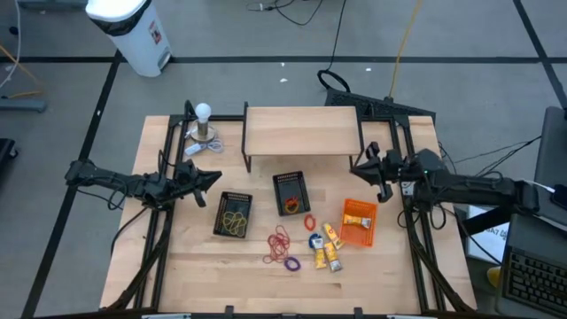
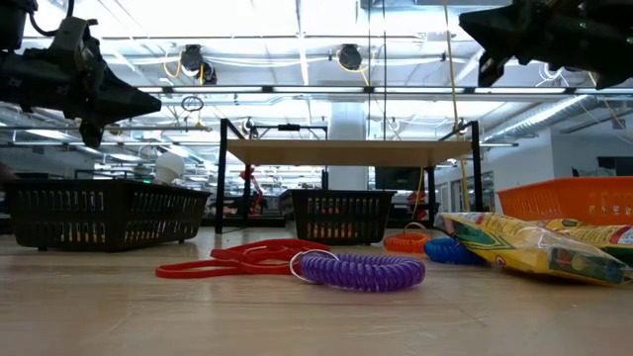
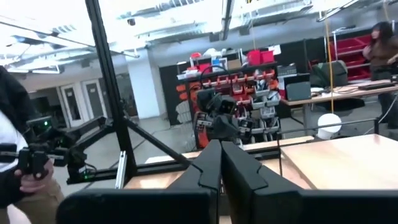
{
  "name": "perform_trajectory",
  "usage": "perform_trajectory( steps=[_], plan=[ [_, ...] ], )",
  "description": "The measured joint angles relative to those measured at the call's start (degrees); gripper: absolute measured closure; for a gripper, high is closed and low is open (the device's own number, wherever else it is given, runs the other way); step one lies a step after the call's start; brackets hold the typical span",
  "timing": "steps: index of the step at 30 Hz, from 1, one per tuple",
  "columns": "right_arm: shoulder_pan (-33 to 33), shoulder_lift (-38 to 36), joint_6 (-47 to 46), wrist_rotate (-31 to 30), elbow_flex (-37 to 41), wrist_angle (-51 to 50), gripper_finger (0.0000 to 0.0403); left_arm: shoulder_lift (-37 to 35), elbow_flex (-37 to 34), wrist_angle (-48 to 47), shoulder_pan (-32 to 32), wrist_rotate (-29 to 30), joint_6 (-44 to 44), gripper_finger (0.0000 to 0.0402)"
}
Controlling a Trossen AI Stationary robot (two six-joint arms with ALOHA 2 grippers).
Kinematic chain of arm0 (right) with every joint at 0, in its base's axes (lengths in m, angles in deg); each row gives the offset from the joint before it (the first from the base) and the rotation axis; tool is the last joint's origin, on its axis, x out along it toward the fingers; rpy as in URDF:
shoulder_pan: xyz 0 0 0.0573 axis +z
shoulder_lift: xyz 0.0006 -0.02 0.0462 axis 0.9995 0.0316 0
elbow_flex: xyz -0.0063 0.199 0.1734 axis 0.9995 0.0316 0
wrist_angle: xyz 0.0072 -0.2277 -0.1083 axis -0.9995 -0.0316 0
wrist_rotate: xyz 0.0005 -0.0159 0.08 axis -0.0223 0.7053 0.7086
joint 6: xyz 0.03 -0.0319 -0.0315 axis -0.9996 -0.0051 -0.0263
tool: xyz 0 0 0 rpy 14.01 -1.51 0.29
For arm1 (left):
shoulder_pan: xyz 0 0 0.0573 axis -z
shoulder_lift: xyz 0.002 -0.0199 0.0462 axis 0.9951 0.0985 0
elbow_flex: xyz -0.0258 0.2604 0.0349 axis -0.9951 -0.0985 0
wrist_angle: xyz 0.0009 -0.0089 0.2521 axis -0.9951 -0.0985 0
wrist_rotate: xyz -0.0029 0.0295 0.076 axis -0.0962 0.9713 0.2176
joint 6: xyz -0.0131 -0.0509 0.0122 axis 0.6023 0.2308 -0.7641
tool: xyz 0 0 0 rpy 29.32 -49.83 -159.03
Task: Pick & Place Office Desk Supplies
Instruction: Put the yellow crayon box into the orange bin
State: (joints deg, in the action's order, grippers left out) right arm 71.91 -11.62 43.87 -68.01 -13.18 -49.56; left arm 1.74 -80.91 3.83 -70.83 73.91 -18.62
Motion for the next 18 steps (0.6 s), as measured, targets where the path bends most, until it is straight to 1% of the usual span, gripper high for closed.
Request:
perform_trajectory(
  steps=[9,13,18],
  plan=[
    [-3.12,-4.67,-2.37,3.24,3.22,-1.28,0.0402,0.0,0.0,0.02,0.0,-0.31,-1.07,0.0382],
    [-4.44,-6.68,-2.92,6.0,3.76,-1.68,0.0402,0.0,0.0,0.04,0.0,-0.4,-1.17,0.0382],
    [-6.8,-8.98,-2.08,5.97,3.76,-5.74,0.0402,0.0,0.0,0.04,0.0,-0.41,-1.88,0.0382]
  ],
)
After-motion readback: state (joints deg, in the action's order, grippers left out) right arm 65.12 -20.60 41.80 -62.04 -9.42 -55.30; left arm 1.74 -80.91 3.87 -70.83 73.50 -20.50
